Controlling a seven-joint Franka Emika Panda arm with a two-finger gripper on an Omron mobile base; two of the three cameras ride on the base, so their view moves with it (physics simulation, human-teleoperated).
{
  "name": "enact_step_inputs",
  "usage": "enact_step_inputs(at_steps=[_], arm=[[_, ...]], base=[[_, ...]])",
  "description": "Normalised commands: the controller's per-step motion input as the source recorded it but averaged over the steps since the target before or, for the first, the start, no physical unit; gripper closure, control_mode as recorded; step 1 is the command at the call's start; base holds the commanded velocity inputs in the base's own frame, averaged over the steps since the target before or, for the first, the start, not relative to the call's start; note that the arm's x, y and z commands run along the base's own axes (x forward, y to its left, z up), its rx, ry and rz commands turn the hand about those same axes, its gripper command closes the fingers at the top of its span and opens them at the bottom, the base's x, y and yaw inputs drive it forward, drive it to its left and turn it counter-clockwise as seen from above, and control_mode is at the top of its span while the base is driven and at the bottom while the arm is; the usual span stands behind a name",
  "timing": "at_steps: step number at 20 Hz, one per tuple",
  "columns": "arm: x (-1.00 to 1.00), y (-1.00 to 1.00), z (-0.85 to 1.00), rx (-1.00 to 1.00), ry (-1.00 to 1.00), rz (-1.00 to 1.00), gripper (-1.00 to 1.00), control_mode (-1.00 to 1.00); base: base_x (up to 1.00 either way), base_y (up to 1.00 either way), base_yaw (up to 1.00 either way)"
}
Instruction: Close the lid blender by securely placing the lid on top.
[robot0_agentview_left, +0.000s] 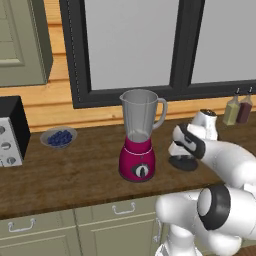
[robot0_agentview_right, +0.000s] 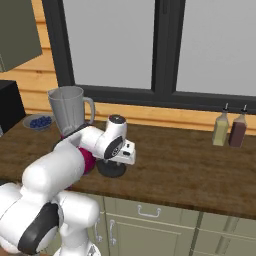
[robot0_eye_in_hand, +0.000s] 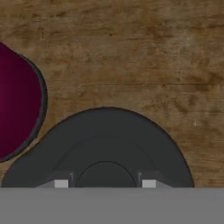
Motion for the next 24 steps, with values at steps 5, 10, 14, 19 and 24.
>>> enact_step_inputs(at_steps=[5, 10, 14, 19, 24], arm=[[-0.37, -0.04, 1.0, 0.07, -0.03, 0.0, 1.0, -1.0], [-0.41, -0.02, 1.0, 0.02, -0.03, 0.0, 1.0, -1.0], [-0.32, 0.0, 1.0, 0.0, -0.06, 0.0, 1.0, -1.0], [-0.15, 0.03, 1.0, 0.0, -0.12, 0.0, 1.0, -1.0], [0.0, 0.19, 1.0, 0.0, -0.16, 0.0, 1.0, -1.0]], base=[[0.0, 0.0, 0.0], [0.0, 0.0, 0.0], [0.0, 0.0, 0.0], [0.0, 0.0, 0.0], [0.0, 0.0, 0.0]])
